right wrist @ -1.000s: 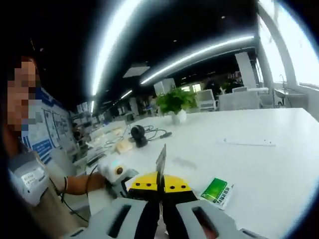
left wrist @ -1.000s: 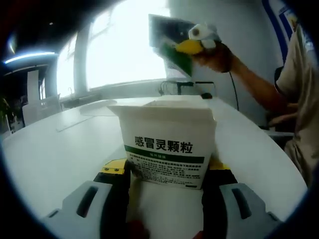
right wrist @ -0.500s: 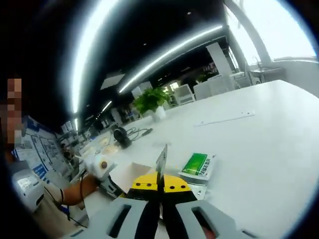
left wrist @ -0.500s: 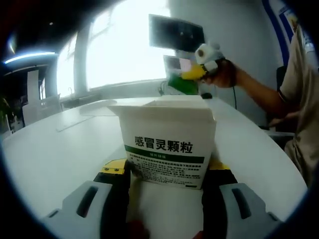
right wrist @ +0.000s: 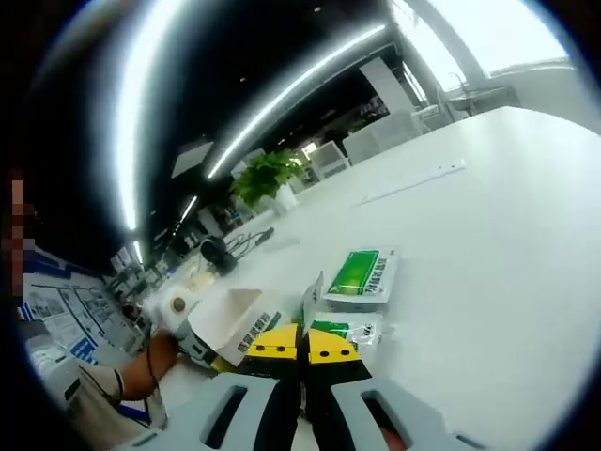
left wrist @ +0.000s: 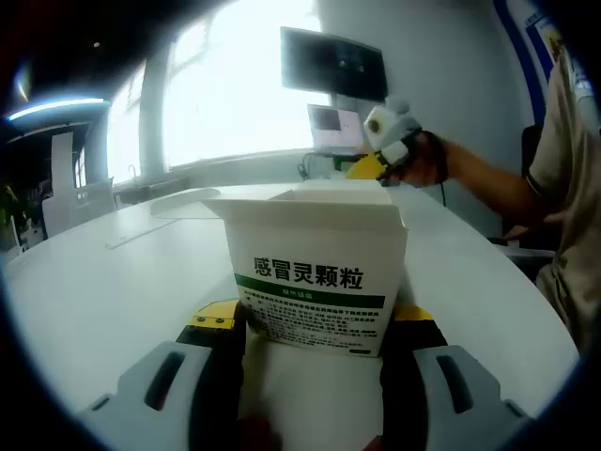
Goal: Take out ganmaoling bag from box put it on table
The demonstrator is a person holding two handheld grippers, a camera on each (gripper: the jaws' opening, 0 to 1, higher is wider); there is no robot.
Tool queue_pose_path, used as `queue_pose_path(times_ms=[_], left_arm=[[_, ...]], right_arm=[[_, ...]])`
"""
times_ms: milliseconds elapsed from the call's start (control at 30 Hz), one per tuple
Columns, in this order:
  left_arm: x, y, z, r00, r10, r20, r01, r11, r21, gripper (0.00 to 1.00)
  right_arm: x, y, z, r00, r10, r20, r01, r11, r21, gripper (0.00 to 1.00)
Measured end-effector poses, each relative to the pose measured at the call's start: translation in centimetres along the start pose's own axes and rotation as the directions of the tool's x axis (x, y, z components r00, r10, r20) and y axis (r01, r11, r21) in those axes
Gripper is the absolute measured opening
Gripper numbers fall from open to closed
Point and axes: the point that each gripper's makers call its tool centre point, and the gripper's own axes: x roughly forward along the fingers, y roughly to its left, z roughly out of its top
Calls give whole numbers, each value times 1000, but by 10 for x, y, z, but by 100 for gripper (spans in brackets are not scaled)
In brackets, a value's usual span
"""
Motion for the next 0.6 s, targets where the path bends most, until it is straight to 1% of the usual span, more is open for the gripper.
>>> queue_pose_path(times_ms=[67,167,233,300,333,367,433,533,567,600], left_arm=[[0,0,0,1000,0,0,0,1000,0,48],[0,0,0,1000,0,0,0,1000,0,48],[0,0,0,1000,0,0,0,1000,-1,48],[0,0,0,1000,0,0,0,1000,-1,48],[0,0,0,1000,0,0,0,1000,-1,48],[0,0,0,1000,0,0,0,1000,-1,48],[0,0,0,1000,0,0,0,1000,-1,48],[0,1,0,1000,0,0,0,1000,-1,48],[0,1,0,1000,1,0,-1,1000,-1,48],[0,1,0,1000,1,0,-1,1000,-1,48]], right_arm=[[3,-3,-5,1000,-27,-13,26,999,-33,0],[5,-2,-9,999,-44,-15,42,996,-81,0],[6,-3,-11,997,-69,-17,65,984,-164,0],[5,-6,-11,995,-102,-9,96,963,-250,0],[5,-8,-9,991,-132,4,126,937,-325,2],[4,-9,-8,989,-149,10,143,922,-361,5],[2,-11,-6,983,-182,13,172,900,-400,8],[-1,-13,0,976,-215,38,210,873,-440,18],[-2,-15,1,974,-224,42,219,868,-446,21],[-4,-16,2,971,-233,46,228,860,-456,22]])
